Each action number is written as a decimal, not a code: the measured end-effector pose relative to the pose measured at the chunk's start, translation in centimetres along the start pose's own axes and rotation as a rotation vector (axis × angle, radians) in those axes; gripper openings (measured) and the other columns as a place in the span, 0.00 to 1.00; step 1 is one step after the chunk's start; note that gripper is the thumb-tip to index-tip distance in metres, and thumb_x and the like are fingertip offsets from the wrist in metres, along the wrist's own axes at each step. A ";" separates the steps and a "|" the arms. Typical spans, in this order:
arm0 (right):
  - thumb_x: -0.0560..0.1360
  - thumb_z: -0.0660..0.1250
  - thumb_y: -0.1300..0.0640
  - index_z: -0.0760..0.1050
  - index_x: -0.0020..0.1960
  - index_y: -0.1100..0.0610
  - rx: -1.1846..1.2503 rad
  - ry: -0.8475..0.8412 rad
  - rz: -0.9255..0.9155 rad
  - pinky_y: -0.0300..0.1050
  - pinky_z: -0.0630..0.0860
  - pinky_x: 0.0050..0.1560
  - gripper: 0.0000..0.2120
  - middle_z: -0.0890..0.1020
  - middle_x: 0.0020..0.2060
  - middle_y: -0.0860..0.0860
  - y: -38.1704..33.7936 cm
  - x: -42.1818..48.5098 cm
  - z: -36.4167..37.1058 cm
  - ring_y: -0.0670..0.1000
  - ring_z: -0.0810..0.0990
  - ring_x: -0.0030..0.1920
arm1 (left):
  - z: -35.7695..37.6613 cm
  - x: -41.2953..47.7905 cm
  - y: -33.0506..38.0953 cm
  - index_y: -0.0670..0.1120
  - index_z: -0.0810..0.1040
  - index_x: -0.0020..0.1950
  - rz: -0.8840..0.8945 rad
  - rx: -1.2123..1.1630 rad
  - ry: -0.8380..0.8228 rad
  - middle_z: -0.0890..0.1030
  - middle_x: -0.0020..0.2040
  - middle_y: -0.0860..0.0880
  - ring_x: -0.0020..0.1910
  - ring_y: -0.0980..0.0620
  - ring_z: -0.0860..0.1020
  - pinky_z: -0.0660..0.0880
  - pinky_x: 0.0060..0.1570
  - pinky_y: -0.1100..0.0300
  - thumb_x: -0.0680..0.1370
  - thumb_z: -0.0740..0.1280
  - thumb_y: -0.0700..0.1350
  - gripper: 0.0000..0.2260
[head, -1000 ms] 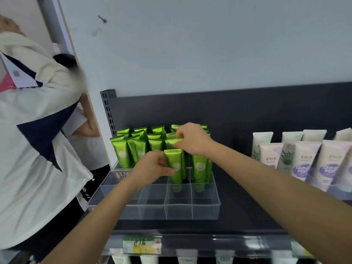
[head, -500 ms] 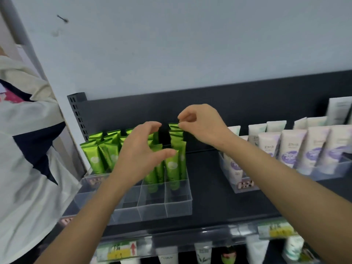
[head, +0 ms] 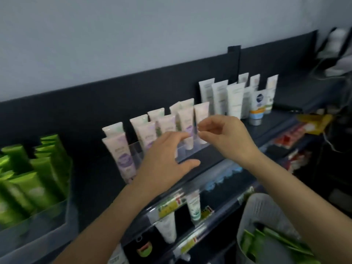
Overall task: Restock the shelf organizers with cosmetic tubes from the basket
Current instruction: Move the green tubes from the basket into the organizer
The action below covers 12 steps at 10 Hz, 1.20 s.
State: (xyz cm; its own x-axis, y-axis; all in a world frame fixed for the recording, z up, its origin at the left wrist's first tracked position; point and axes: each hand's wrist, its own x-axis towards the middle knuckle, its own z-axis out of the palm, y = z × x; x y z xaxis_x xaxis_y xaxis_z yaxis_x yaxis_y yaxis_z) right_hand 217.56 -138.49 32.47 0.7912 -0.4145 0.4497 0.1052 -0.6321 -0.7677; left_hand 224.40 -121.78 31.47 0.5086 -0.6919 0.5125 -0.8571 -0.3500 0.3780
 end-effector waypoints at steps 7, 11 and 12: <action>0.68 0.72 0.61 0.83 0.42 0.62 -0.288 -0.042 1.193 0.46 0.74 0.45 0.04 0.83 0.38 0.57 35.9 -27.6 -14.5 0.57 0.81 0.44 | 39.9 -1.0 8.2 0.47 0.78 0.57 -0.009 -0.083 -0.955 0.79 0.53 0.51 0.52 0.53 0.77 0.75 0.51 0.59 0.75 0.68 0.50 0.13; 0.79 0.59 0.60 0.72 0.65 0.62 -0.219 -0.262 1.556 0.40 0.72 0.55 0.16 0.76 0.63 0.59 44.6 -32.4 -7.2 0.57 0.74 0.63 | 53.0 -8.4 6.5 0.41 0.76 0.41 -0.256 -0.020 -1.306 0.77 0.41 0.44 0.48 0.46 0.77 0.66 0.38 0.57 0.77 0.62 0.40 0.06; 0.79 0.59 0.59 0.73 0.64 0.63 -0.249 -0.208 1.632 0.43 0.71 0.60 0.16 0.77 0.63 0.58 45.6 -32.8 -6.3 0.56 0.74 0.64 | 55.6 -10.2 8.3 0.37 0.77 0.41 -0.358 -0.089 -1.438 0.79 0.42 0.39 0.53 0.39 0.77 0.71 0.45 0.50 0.78 0.61 0.41 0.10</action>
State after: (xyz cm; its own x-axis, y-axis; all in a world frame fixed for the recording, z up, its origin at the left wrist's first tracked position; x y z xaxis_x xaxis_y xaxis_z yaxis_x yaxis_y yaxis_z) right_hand 192.60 -157.86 -14.40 0.0290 -0.6255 -0.7797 -0.9350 0.2588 -0.2424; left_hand 207.54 -152.70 -13.49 0.1252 -0.6140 -0.7793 -0.6723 -0.6302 0.3885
